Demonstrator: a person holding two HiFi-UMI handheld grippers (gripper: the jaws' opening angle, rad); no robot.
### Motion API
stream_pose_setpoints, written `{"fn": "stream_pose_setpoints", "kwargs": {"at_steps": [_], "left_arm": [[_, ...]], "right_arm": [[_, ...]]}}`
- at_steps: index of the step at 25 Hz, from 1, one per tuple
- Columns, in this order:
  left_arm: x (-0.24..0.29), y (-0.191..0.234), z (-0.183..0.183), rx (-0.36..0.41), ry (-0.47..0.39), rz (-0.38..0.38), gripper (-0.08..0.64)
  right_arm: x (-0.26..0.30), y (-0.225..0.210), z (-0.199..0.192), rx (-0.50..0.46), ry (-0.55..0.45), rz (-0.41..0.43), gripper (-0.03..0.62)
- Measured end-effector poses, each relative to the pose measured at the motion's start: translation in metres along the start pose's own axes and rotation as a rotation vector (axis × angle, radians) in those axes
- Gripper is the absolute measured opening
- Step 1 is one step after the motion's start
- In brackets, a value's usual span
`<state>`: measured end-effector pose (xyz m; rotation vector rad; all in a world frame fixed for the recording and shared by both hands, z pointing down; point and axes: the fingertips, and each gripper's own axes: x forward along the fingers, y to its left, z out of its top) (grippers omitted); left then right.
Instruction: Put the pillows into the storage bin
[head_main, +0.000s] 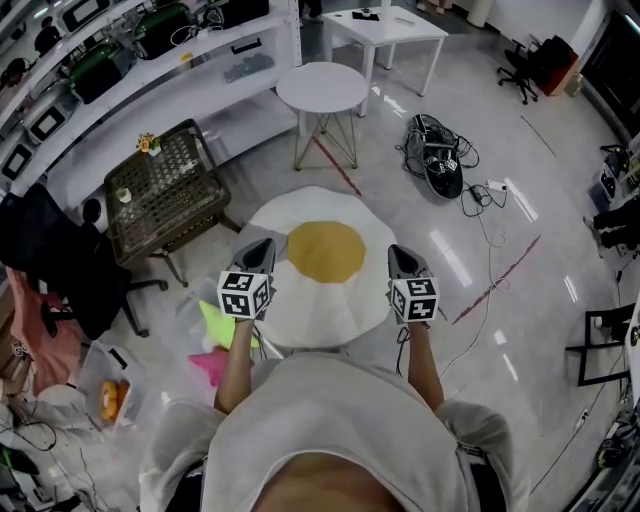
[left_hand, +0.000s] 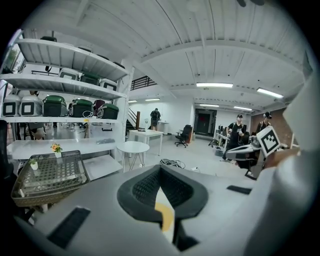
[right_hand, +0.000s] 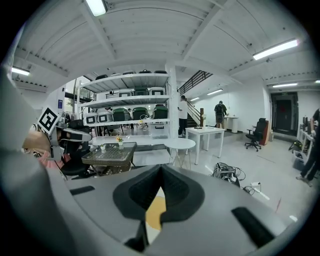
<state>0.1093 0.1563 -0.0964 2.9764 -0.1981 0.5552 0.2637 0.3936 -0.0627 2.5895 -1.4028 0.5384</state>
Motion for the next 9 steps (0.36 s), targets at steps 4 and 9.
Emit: {"fn": "stream_pose_setpoints", "kwargs": {"at_steps": [4,9], "left_arm": [[0.0004,0.0011,0.0017,0.0,0.003,-0.006,0.011],[0.0002,0.0046,0.003,0.001,0.002,-0.009,0.009]], "right_arm": [[0.0018,0.0031,0.0034,-0.001,0.002,0.001,-0.003],[0.0043,0.0088,0.0047,0.001,0.004,0.004,-0.003]]}}
